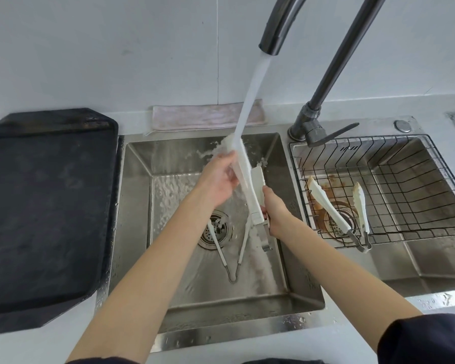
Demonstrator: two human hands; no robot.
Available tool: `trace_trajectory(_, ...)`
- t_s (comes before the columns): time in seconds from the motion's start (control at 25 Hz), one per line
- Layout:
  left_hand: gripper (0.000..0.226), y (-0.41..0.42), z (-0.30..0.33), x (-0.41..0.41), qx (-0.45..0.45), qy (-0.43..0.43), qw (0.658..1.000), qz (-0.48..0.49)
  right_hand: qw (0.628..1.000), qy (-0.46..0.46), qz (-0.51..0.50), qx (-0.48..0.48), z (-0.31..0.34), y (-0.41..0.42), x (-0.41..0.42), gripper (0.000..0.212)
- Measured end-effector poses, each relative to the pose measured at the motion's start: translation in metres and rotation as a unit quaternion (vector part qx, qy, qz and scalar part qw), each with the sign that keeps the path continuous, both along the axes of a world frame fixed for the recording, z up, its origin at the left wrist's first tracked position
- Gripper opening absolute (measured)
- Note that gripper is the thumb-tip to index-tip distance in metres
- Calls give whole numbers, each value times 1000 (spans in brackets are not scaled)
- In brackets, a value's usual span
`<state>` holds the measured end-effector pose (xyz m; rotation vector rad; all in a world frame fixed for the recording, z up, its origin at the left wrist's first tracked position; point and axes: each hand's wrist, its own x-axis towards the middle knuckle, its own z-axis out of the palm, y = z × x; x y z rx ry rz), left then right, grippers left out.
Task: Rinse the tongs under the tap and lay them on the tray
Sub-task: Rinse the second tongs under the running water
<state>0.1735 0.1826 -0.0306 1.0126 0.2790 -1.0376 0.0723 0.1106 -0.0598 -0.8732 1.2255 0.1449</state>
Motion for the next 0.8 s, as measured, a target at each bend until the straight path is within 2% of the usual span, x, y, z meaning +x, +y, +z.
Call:
trace_trajectory(0.12, 21, -1, 12, 0, -44, -31, 998, -36, 1000, 5, -2, -7, -7, -1, 3, 43)
trace_trajectory(0.24, 4, -5, 17, 0, -30, -41, 998, -47, 1000, -18, 2, -25, -8, -5, 3, 42)
trace_trajectory(0.36, 35, -1, 10, 6, -13, -12, 1000, -18, 994, -73, -18, -73, -2, -5, 3, 40)
trace_trajectory(0.4, 37, 3, 7, 8, -4, 7, 1000, 12, 991, -96, -38, -84, -1, -4, 3, 38)
trace_trajectory(0.52, 27, 20, -4, 6, 37, 9, 997, 62, 981, -130, -61, -132, 1, 1, 5, 31)
trace_trajectory(0.64, 18, 34, -12, 1, 35, 15, 997, 74, 971, -134, -20, -197, -2, 10, 7, 36)
trace_trajectory(0.8, 8, 51, -28, -15, 87, -17, 996, 24, 968, -116, 22, -219, -14, 23, 3, 40)
